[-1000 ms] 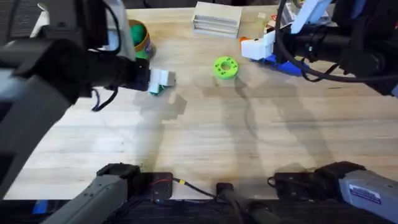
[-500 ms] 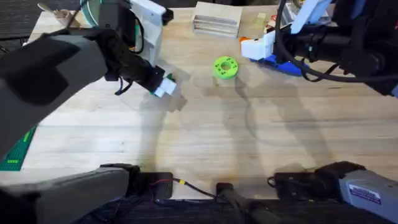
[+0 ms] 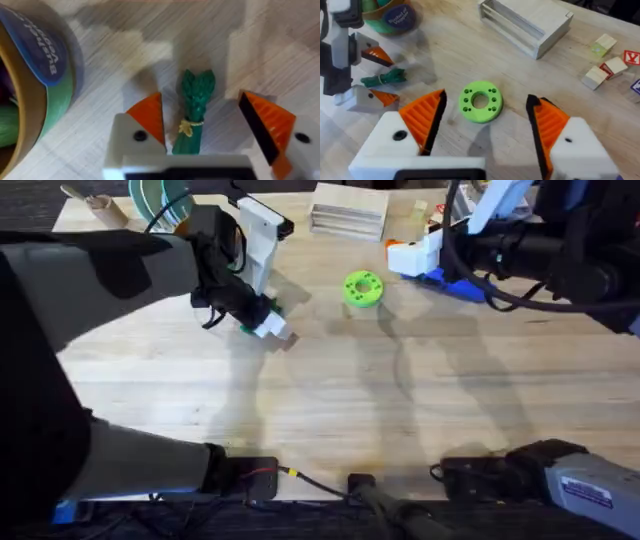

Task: Pick up the gripper from the table and insert it into the empty holder that is missing its gripper. Then pick up a screw, insert it into the mounting hole, and use the screwdriver to tighten it. Finally, clean up the table by picking up the vegetable and placing it into the bucket.

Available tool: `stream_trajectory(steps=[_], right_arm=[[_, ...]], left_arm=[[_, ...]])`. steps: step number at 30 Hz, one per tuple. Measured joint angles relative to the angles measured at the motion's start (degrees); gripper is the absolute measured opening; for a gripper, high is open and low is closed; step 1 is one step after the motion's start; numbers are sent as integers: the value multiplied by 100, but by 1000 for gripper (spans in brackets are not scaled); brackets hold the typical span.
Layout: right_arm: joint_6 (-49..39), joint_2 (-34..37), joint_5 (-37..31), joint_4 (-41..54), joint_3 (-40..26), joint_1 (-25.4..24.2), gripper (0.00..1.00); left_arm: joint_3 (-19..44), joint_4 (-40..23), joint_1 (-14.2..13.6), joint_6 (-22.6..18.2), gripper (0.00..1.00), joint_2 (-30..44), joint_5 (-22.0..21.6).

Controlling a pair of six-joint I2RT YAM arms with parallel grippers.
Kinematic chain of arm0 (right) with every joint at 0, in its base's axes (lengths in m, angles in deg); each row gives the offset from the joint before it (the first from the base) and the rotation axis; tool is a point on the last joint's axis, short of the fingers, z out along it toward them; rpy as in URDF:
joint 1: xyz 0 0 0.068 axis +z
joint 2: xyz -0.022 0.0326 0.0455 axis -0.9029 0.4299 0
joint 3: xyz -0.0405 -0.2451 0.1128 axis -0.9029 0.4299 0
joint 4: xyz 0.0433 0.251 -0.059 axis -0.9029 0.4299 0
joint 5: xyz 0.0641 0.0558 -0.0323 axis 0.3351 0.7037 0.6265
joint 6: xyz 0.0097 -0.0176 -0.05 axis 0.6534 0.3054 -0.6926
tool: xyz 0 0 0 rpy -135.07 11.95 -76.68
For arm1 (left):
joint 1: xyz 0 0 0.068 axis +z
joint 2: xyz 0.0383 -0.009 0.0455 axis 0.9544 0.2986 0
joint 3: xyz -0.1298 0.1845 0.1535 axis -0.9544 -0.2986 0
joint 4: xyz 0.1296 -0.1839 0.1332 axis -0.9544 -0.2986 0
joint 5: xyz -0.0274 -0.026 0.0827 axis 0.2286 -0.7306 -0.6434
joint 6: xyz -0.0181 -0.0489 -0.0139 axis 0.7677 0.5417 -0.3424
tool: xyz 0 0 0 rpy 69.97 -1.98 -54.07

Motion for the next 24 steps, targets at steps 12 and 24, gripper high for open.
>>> stream_trajectory(steps=[12, 24], right_arm=[[0, 0, 0, -4, 0, 0, 992], [0, 0, 0, -4, 0, 0, 992]], left_arm=[[85, -55, -6, -42, 37, 50, 155], [143, -338, -11, -39, 25, -70, 66]])
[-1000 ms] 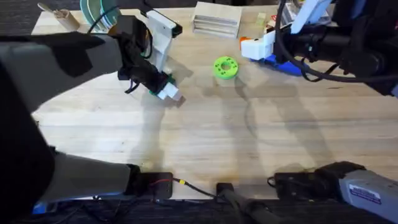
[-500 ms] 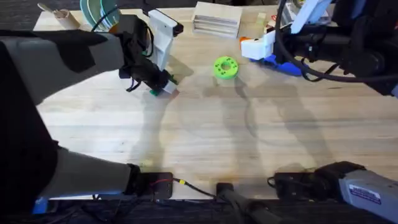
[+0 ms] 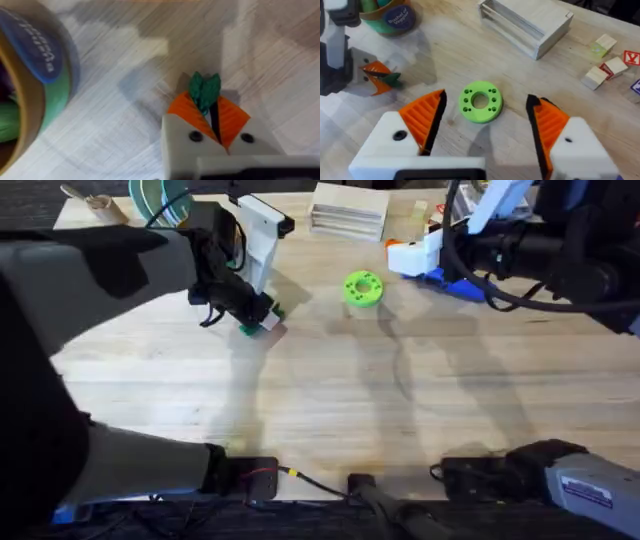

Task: Pick up the gripper from the table and insert it into the empty holder that is missing its gripper. Then pick up a screw, insert it into the mounting hole, and use the screwdriver to tighten it. Finally, clean up the table by picking up the vegetable and placing it into the bucket.

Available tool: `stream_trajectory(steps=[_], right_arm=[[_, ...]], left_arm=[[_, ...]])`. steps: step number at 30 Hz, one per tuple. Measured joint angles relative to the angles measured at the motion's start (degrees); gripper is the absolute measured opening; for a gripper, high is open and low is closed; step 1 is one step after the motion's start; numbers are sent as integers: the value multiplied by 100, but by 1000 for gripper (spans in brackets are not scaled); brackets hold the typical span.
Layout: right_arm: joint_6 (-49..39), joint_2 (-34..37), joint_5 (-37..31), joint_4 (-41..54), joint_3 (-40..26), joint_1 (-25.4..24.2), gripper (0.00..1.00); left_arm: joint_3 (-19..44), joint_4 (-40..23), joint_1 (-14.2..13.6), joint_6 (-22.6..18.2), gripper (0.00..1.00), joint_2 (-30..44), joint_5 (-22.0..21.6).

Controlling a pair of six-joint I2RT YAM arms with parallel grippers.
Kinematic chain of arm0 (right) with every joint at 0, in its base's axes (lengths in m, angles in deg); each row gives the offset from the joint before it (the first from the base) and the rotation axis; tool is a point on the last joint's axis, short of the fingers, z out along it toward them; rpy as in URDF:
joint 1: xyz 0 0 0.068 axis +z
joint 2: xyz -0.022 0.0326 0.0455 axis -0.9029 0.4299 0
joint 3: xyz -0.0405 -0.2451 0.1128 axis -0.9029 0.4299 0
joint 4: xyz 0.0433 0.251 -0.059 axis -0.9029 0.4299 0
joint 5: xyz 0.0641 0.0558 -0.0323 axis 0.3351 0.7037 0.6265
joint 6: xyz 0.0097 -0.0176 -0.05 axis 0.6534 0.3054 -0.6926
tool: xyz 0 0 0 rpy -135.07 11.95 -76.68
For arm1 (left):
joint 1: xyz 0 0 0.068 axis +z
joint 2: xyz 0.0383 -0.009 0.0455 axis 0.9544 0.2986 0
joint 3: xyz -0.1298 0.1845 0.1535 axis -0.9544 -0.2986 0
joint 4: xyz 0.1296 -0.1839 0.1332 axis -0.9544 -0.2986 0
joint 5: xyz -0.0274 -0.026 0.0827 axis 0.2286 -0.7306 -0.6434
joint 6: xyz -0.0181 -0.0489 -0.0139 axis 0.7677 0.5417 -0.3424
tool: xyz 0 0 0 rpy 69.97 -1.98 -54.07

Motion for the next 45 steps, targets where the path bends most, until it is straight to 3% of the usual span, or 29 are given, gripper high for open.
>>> stream_trajectory(steps=[10, 15, 18, 23, 26, 33, 37, 45], right_arm=[[1, 0, 0, 0, 0, 0, 992], [0, 0, 0, 0, 0, 0, 992], [2, 0, 0, 2, 0, 0, 991], [2, 0, 0, 0, 0, 0, 992], [0, 0, 0, 0, 0, 0, 992], [0, 0, 0, 0, 0, 0, 993], [0, 0, 0, 2, 0, 0, 991], [2, 0, 0, 0, 0, 0, 991]], left_arm=[[907, 213, 38, 32, 25, -732, -55], [1196, 672, 346, 231, 25, -811, -55], [1197, 1013, 678, 623, 25, -808, -60], [1197, 1819, 1292, 1728, 25, -808, -73], [1197, 2101, 1477, 2271, 25, -776, -103], [1201, 2318, 1473, 3382, 25, -226, -126], [1201, 2312, 1474, 3887, 25, 130, -381], [1201, 2519, 1475, 4260, 25, 267, -678]])
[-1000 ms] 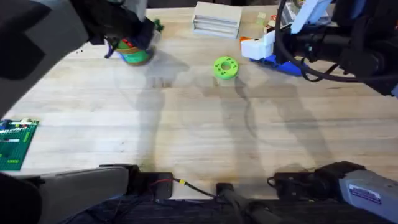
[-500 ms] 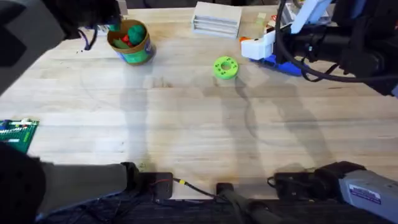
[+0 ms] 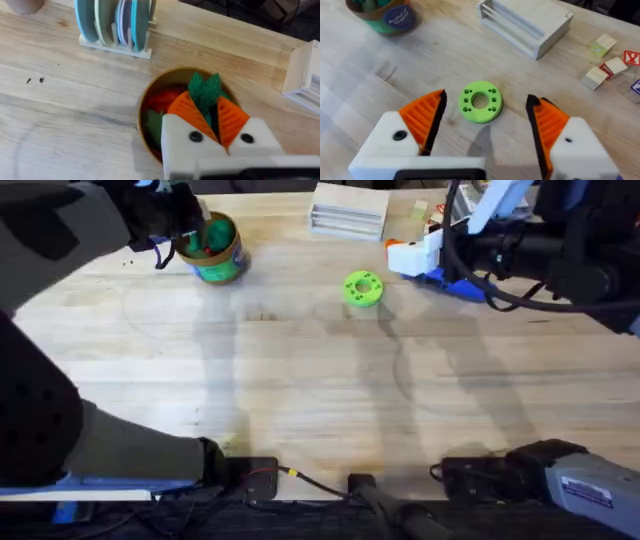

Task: Pick up the gripper from the table and insert it into the empty holder that is missing its gripper. Then pick up a screw, insert it into the mounting hole, and use the screwdriver to tighten it. Finally, clean up the table by picking up the vegetable and placing it into the bucket.

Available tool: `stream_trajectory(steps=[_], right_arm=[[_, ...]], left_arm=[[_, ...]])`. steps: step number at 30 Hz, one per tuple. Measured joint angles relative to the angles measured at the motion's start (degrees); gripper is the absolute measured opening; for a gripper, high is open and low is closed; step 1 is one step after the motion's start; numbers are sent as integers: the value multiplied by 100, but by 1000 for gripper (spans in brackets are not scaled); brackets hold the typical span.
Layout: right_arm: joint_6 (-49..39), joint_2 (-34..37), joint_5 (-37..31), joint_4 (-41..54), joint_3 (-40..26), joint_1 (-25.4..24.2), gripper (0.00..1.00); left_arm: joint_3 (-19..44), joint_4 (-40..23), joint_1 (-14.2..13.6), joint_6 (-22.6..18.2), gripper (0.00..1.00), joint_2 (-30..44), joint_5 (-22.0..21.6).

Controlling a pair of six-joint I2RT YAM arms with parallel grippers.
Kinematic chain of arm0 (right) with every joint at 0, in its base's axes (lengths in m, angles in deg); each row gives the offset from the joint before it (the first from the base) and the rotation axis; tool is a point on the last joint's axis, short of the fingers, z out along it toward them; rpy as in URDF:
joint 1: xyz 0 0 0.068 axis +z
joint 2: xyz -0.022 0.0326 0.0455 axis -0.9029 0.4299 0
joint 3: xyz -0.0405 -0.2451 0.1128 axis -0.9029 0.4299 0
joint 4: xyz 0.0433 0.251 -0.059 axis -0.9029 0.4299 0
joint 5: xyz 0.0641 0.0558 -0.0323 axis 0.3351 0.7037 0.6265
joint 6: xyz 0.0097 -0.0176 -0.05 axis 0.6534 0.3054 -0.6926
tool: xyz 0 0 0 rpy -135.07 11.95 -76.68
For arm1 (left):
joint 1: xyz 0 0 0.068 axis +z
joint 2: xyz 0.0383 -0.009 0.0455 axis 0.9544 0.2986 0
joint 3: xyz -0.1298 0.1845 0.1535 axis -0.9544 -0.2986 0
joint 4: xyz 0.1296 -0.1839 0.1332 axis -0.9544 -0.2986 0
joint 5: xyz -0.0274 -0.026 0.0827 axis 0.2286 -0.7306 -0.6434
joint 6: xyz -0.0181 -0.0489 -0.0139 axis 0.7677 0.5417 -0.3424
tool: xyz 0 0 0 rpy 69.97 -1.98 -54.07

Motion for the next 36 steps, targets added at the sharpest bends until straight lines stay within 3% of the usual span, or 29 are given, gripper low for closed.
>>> stream_trajectory(steps=[2, 3, 8, 9, 15, 20, 23, 26, 31, 32, 36], right_arm=[[-1, -1, 0, 0, 0, 0, 991], [0, 0, 0, 0, 0, 0, 991], [0, 0, 0, 0, 0, 0, 991], [-1, 0, 0, 0, 0, 0, 991], [-2, 0, 0, 209, 0, 0, 992], [0, 0, 0, 313, 0, 0, 991], [16, 0, 0, 341, 0, 0, 991], [40, 0, -2, 831, -54, 0, 991], [-130, 0, -2, 1983, -614, 0, 991], [-164, 0, -2, 2166, -802, 0, 991], [-276, 0, 0, 2727, -1509, 0, 991]], left_arm=[[0, -58, 0, 16, 67, 0, -30], [0, -95, 0, 49, 168, 0, -43], [0, -203, -2, 81, 919, 0, -97], [0, -201, -2, 107, 972, -1, -107], [0, -219, -2, -93, 995, -161, -90], [0, -455, -93, -471, 996, -807, -81], [0, -824, -199, -720, 967, -1331, -66], [4, -1361, -288, -897, 864, -1866, -51], [4, -2434, -291, -1031, 121, -2665, -41], [4, -2638, -291, -1073, 29, -2828, -41], [4, -3304, -291, -1097, 16, -3371, 7]])
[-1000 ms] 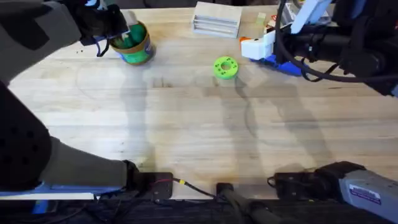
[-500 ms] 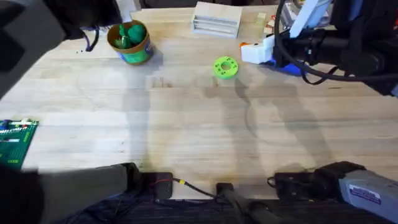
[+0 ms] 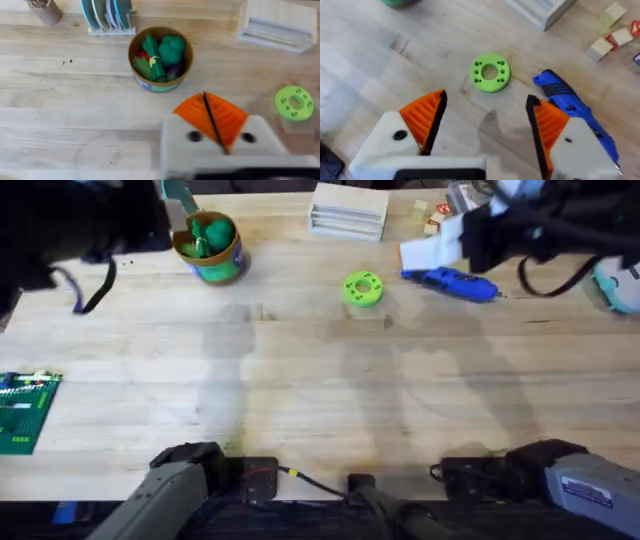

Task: Pick up the gripper from the table and insert it into the empty holder that is missing its gripper. Then pick up a screw, insert it into the mounting hole, and use the screwdriver to tighten it. Finally, clean up the table by picking up the vegetable and placing it into the bucket.

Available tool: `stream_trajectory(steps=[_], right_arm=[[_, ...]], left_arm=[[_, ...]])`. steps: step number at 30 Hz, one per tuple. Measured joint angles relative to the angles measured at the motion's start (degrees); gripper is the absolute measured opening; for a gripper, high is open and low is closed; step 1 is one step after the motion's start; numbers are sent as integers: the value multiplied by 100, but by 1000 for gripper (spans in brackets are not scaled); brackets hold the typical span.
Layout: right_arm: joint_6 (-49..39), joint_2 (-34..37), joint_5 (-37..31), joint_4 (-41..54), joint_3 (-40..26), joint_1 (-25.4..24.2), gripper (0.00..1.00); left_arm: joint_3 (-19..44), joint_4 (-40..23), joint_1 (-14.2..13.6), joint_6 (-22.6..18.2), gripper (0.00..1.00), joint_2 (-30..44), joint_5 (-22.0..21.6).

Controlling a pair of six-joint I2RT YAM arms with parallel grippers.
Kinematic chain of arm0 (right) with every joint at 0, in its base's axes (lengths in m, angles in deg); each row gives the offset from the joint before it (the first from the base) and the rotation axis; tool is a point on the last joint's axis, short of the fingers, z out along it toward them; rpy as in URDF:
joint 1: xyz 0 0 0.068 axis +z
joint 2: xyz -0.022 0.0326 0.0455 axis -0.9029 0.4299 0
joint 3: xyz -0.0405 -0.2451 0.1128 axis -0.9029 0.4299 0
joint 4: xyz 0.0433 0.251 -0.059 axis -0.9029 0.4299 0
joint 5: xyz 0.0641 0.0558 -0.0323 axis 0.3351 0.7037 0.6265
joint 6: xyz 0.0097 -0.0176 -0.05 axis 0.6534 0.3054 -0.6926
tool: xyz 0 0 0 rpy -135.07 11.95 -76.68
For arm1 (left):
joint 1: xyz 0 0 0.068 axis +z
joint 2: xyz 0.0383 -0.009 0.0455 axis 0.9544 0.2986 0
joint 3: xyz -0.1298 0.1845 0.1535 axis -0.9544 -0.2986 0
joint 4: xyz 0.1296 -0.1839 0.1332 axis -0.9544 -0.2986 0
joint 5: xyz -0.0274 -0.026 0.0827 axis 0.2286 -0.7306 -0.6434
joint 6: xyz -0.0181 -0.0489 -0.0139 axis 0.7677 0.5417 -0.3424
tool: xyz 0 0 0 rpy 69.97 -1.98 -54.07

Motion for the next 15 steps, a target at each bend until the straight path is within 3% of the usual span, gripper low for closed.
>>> stream_trajectory(steps=[1, 6, 7, 15], right_arm=[[-38, 0, 0, 139, -153, 0, 991], [-149, 0, -1, 746, -633, 0, 991], [-163, 0, -2, 851, -690, 0, 991], [-163, 0, 0, 1337, -751, 0, 991]], left_arm=[[0, -136, 0, -37, 106, -152, 25], [0, -632, 0, -35, 885, -841, 177], [0, -705, 0, -22, 963, -959, 192], [0, -905, 0, -35, 995, -1556, 227]])
